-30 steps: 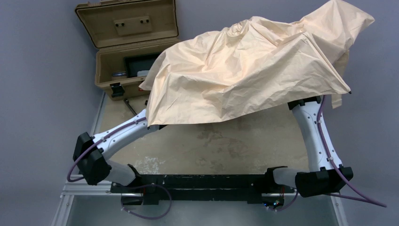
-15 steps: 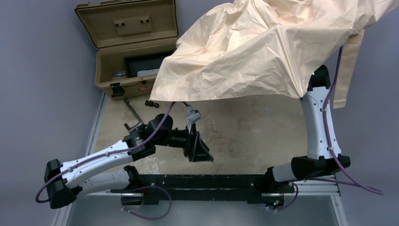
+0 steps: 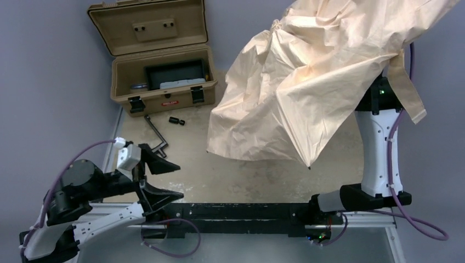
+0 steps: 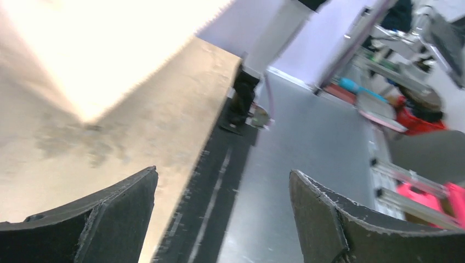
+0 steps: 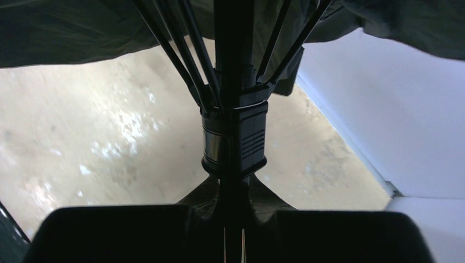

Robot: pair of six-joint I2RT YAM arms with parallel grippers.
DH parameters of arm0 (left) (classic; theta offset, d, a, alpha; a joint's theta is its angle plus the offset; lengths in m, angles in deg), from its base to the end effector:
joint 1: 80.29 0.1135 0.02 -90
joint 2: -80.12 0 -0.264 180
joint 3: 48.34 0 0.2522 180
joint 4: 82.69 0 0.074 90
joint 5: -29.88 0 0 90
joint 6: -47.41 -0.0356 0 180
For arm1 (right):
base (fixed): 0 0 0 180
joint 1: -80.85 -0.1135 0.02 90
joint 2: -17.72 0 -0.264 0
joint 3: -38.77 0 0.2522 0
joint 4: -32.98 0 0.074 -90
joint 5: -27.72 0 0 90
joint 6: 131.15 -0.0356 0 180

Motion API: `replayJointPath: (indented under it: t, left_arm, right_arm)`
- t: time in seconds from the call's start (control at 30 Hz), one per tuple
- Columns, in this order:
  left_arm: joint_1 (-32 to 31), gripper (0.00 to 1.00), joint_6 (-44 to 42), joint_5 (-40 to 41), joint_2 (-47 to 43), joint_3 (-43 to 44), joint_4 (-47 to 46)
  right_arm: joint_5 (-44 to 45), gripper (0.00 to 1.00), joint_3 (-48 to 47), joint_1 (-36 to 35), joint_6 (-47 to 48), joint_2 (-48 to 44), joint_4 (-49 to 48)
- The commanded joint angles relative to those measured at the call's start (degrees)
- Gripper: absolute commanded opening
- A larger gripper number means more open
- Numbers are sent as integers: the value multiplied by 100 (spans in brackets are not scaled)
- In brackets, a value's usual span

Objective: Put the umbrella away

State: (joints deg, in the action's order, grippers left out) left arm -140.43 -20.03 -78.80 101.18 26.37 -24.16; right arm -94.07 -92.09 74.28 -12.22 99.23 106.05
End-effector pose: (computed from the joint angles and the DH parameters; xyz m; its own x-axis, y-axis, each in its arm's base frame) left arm 0.0053 -0.0321 0.4023 -0.4153 -0.0066 -0.9097 0.8892 0.2083 -0.4074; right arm 0.2370 0.0462 0.5240 -0.0709 -0.4221 -0.9038 -0.6978 0.6685 -0.2574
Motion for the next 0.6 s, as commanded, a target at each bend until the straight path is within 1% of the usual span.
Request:
replayJointPath:
  t: [0.0, 0.13, 0.2, 0.27, 0.4, 0.47, 0.57]
  left_arm:
    - [-14, 87, -865, 1400, 127, 452, 910]
    - [-14, 87, -1115, 1412, 363, 447, 621]
    - [-14, 87, -1200, 1415, 478, 333, 494]
    - [-15, 87, -1228, 1415, 571, 209, 363]
    - [-15, 87, -1218, 1354, 673, 55, 181]
    - [-18, 87, -1234, 1414, 667, -2, 164]
    - [-15, 88, -1201, 1459, 595, -219, 3]
  right_arm:
    - [69, 0, -352, 24, 1344, -728, 602]
    - [553, 0, -408, 16, 1885, -839, 1072]
    - [850, 0, -10, -7, 2040, -879, 1100]
    - [1123, 0, 442, -196, 2089, -916, 1105]
    - [1760, 0, 1096, -942, 1874, -803, 1098]
    - [1863, 0, 1394, -1222, 1821, -668, 1080]
    - [1795, 0, 2133, -1403, 1797, -331, 841]
